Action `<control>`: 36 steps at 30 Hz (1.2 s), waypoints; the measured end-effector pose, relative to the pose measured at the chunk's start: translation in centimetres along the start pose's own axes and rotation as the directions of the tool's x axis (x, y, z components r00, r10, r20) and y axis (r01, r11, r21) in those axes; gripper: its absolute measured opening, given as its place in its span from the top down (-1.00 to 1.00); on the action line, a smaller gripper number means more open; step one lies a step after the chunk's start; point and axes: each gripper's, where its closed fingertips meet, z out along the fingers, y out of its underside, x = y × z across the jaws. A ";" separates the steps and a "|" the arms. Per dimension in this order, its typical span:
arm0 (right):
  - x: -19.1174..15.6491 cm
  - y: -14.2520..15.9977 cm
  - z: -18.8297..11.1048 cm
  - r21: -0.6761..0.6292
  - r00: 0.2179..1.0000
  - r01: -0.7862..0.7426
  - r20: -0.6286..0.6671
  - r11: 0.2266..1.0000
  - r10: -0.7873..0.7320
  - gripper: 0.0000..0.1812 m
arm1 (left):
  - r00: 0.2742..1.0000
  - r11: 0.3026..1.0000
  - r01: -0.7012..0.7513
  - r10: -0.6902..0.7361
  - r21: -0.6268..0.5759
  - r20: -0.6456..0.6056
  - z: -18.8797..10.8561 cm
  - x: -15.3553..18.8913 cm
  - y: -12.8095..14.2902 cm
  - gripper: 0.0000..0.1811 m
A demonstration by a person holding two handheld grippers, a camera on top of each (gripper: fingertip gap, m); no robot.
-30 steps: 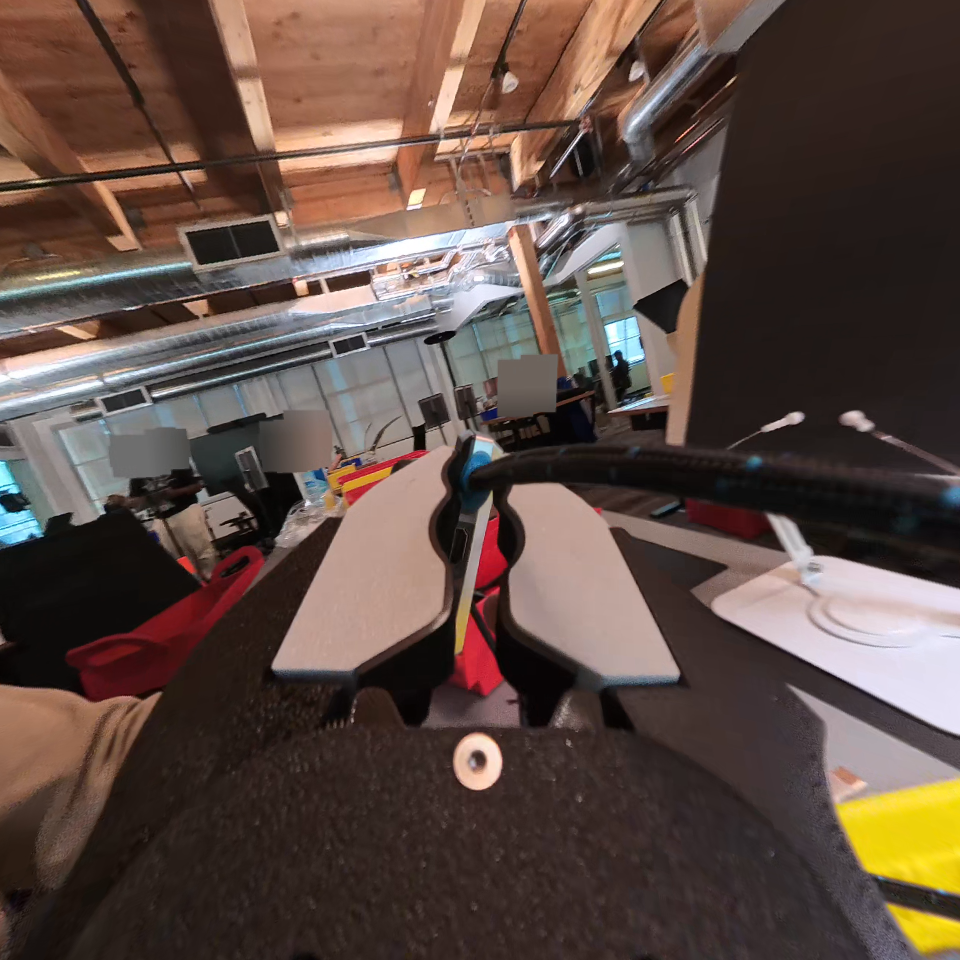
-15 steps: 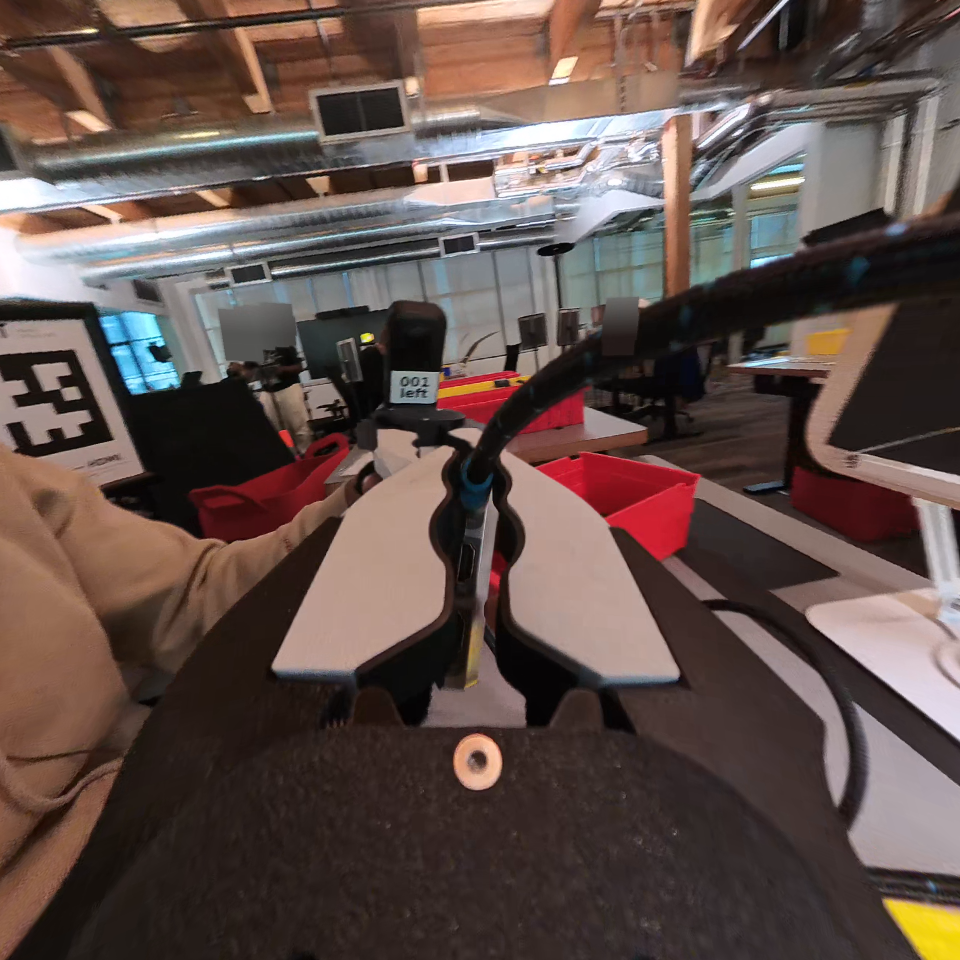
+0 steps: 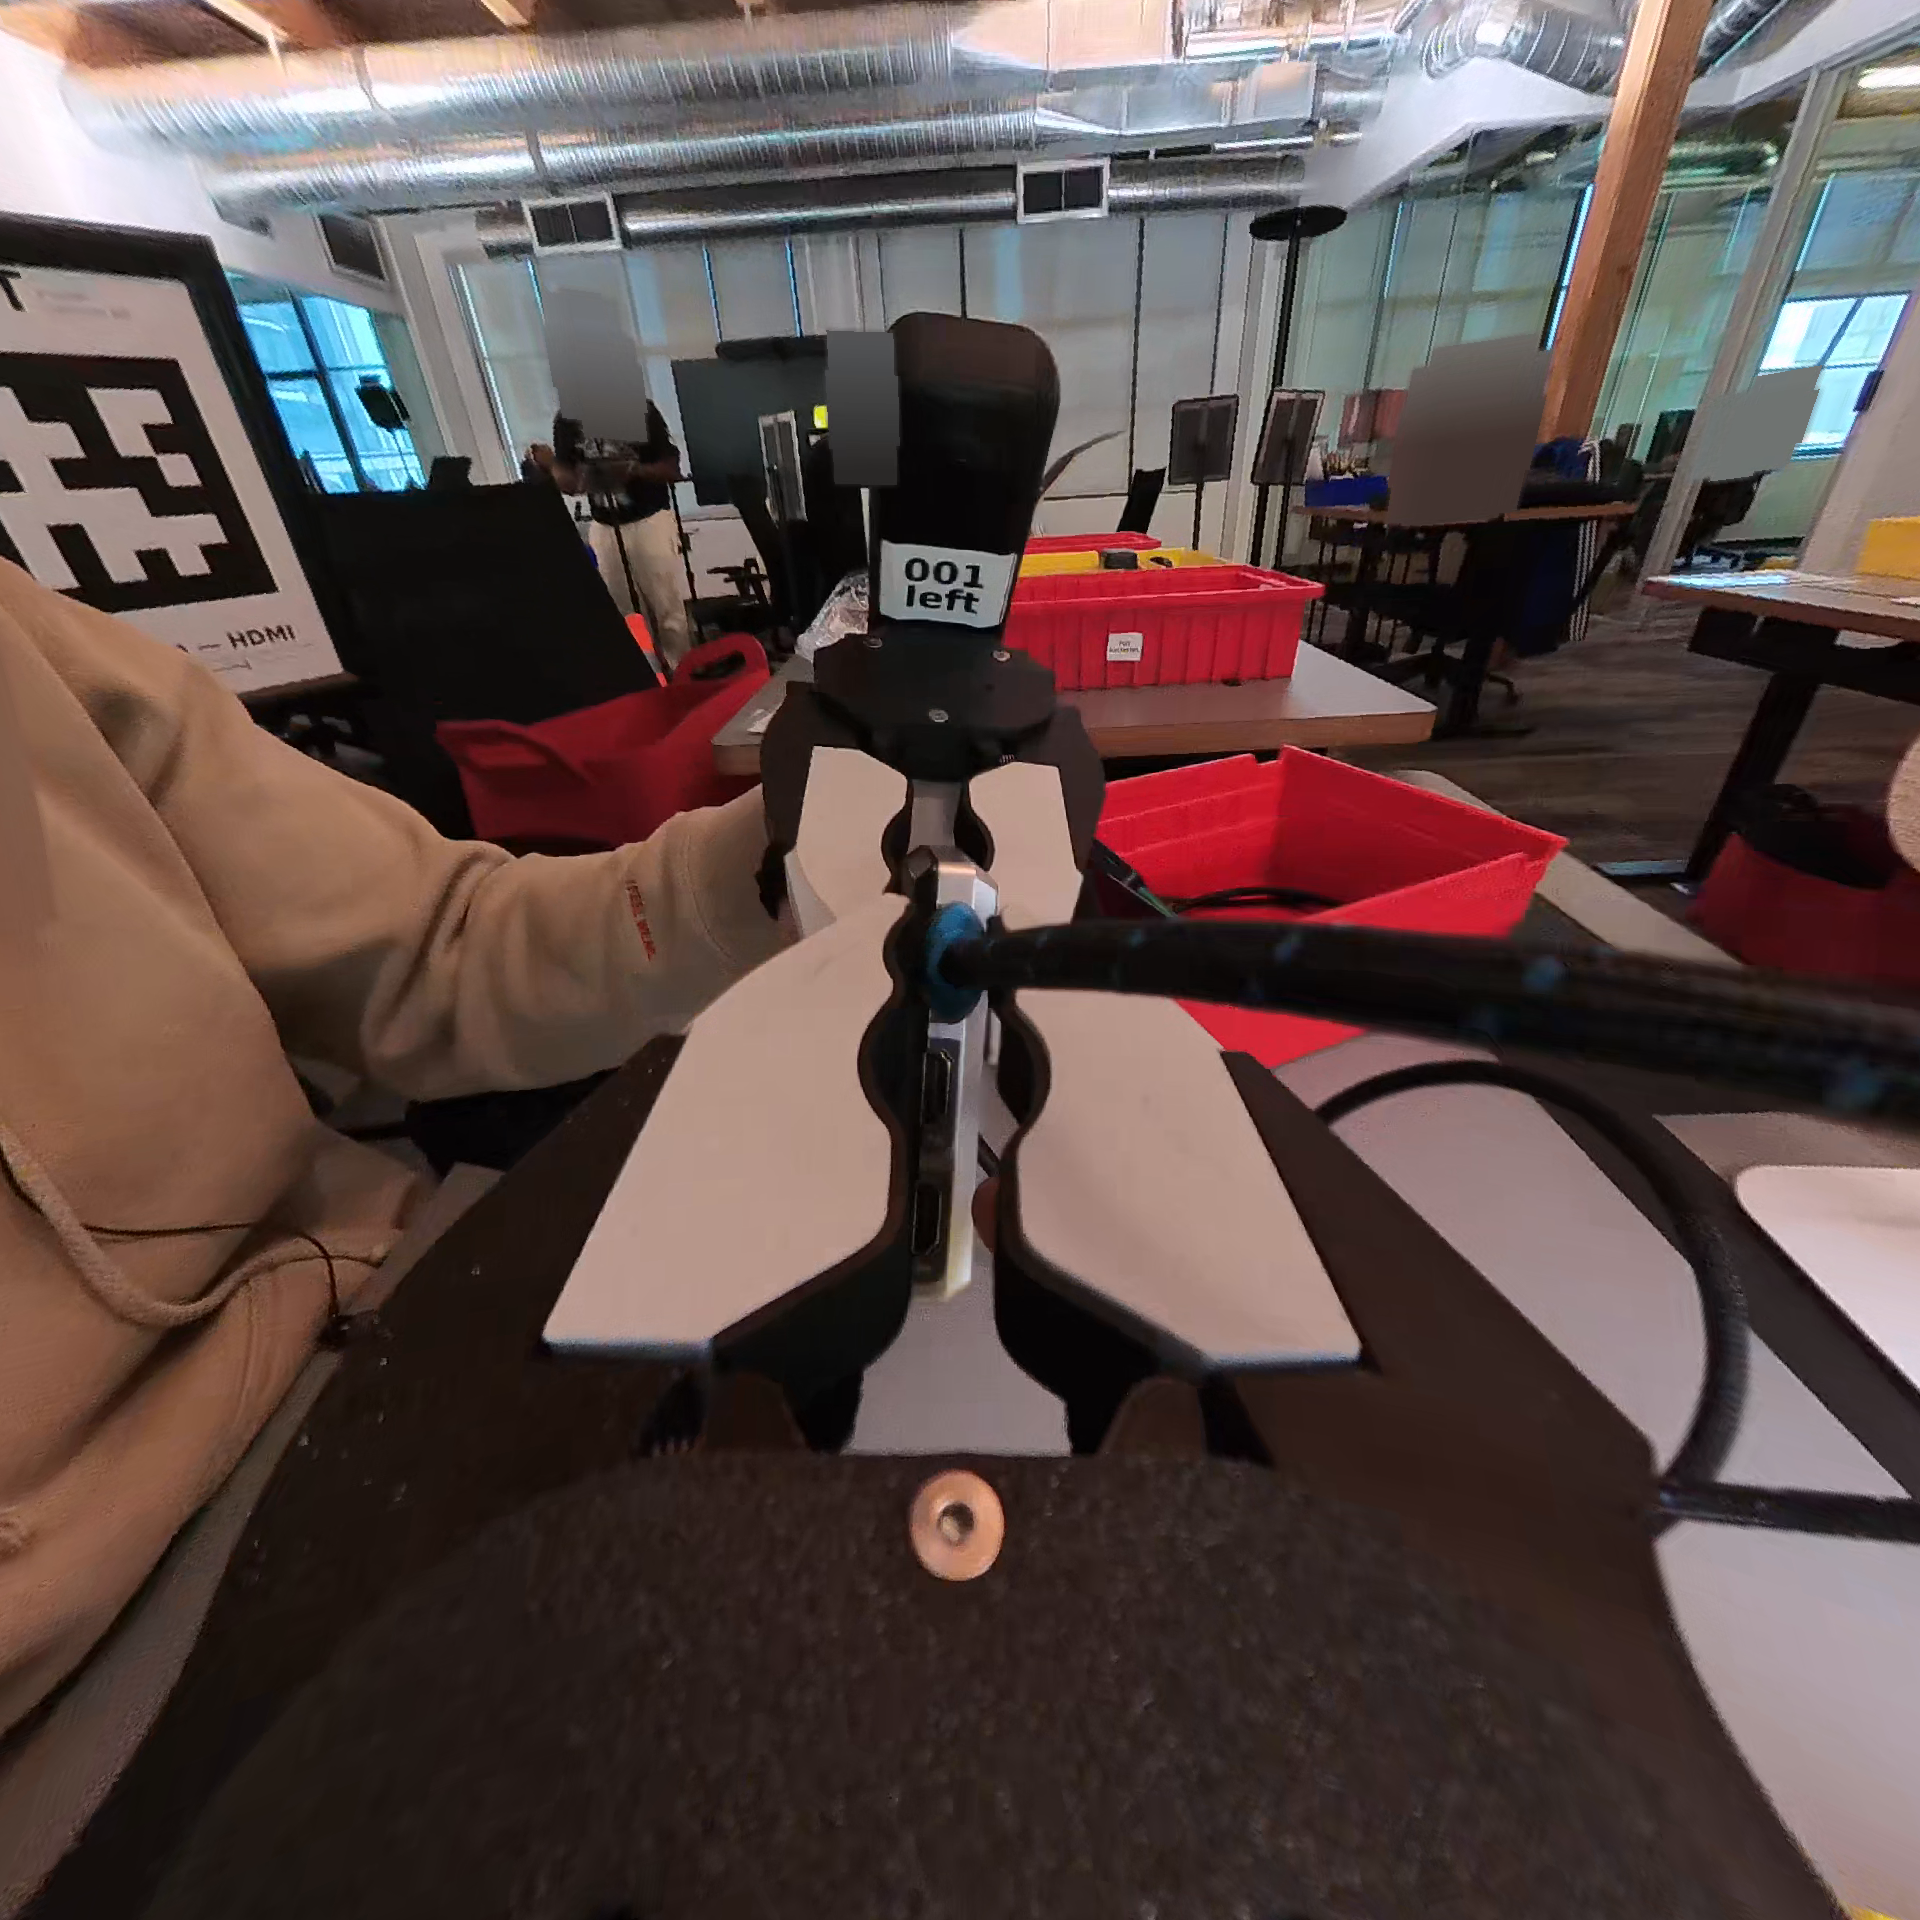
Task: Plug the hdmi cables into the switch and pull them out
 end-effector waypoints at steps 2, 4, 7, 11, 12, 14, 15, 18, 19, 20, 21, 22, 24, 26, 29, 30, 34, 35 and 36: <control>-0.2 0.1 -0.1 -0.011 1.000 -0.010 0.013 1.000 0.010 0.87 | 1.000 1.000 0.005 -0.004 0.012 -0.013 0.0 0.2 -0.2 0.76; -0.2 0.1 -0.1 -0.026 1.000 0.005 0.007 1.000 -0.005 0.87 | 0.999 0.999 0.021 -0.020 0.026 -0.033 -0.1 0.2 -0.3 0.76; -0.3 0.2 -0.2 -0.046 1.000 0.013 0.005 0.999 -0.013 0.87 | 0.998 0.998 0.037 -0.034 0.050 -0.057 -0.1 0.3 -0.4 0.76; -0.4 -0.1 -0.3 -0.061 0.999 0.040 0.006 0.997 -0.039 0.88 | 0.998 0.997 0.028 -0.024 0.073 -0.052 -0.3 0.3 -0.9 0.76; -0.4 -0.1 -0.4 -0.067 0.999 0.051 0.007 0.997 -0.050 0.88 | 0.999 0.997 0.017 -0.013 0.074 -0.046 -0.4 0.3 -1.0 0.76; -0.4 -0.3 -0.6 -0.060 0.999 0.054 0.007 0.997 -0.054 0.88 | 0.999 0.997 0.018 -0.014 0.076 -0.043 -0.5 0.1 -1.0 0.76; -0.6 -1.4 -1.7 0.007 0.999 0.037 0.030 0.999 -0.038 0.87 | 0.999 0.995 0.034 -0.034 0.089 -0.003 -1.3 -0.8 -0.9 0.76; 1.7 -4.9 -9.4 0.140 0.990 0.048 -0.138 0.989 -0.028 0.88 | 0.986 0.973 0.119 -0.138 0.196 0.090 -6.4 -4.4 -0.8 0.76; 2.6 -5.0 -11.5 0.095 0.970 0.067 -0.239 0.993 -0.043 0.87 | 0.982 0.969 0.120 -0.148 0.216 0.116 -7.5 -4.9 -0.9 0.76; 3.4 -5.1 -13.1 0.059 0.942 0.075 -0.333 0.995 -0.051 0.88 | 0.980 0.968 0.108 -0.142 0.226 0.138 -8.1 -5.1 -1.0 0.76; 3.9 -5.3 -14.2 0.032 0.921 0.068 -0.386 0.997 -0.050 0.88 | 0.980 0.968 0.099 -0.136 0.230 0.148 -8.1 -5.2 -1.2 0.76; 4.2 -5.2 -14.6 0.009 0.908 0.050 -0.416 0.999 -0.042 0.88 | 0.980 0.968 0.100 -0.137 0.230 0.147 -7.8 -5.2 -1.2 0.76; 4.7 -4.9 -14.5 -0.012 0.898 0.026 -0.439 1.000 -0.029 0.88 | 0.979 0.970 0.118 -0.150 0.212 0.139 -6.7 -5.2 -0.8 0.76; 5.0 -4.6 -13.7 0.010 0.906 0.015 -0.422 1.000 -0.009 0.88 | 0.978 0.973 0.134 -0.160 0.188 0.134 -5.7 -5.3 -0.3 0.76; 5.3 -4.8 -12.5 0.082 0.926 0.011 -0.376 0.997 0.021 0.88 | 0.981 0.974 0.129 -0.153 0.185 0.122 -5.2 -5.1 -0.3 0.76; 5.1 -5.0 -12.1 0.130 0.939 0.013 -0.342 0.991 0.033 0.87 | 0.981 0.975 0.126 -0.150 0.185 0.123 -5.2 -5.1 -0.3 0.76; 8.6 -2.9 -12.6 0.275 0.909 -0.122 -0.355 0.954 0.219 0.88 | 0.981 0.975 0.121 -0.147 0.188 0.128 -5.3 -5.1 -0.3 0.76; 10.9 -0.8 -13.2 0.282 0.841 -0.234 -0.422 0.930 0.340 0.88 | 0.981 0.974 0.123 -0.149 0.190 0.126 -5.3 -5.1 -0.3 0.76; 13.0 1.7 -14.1 0.295 0.740 -0.366 -0.483 0.883 0.468 0.88 | 0.981 0.974 0.124 -0.150 0.190 0.126 -5.3 -5.1 -0.3 0.76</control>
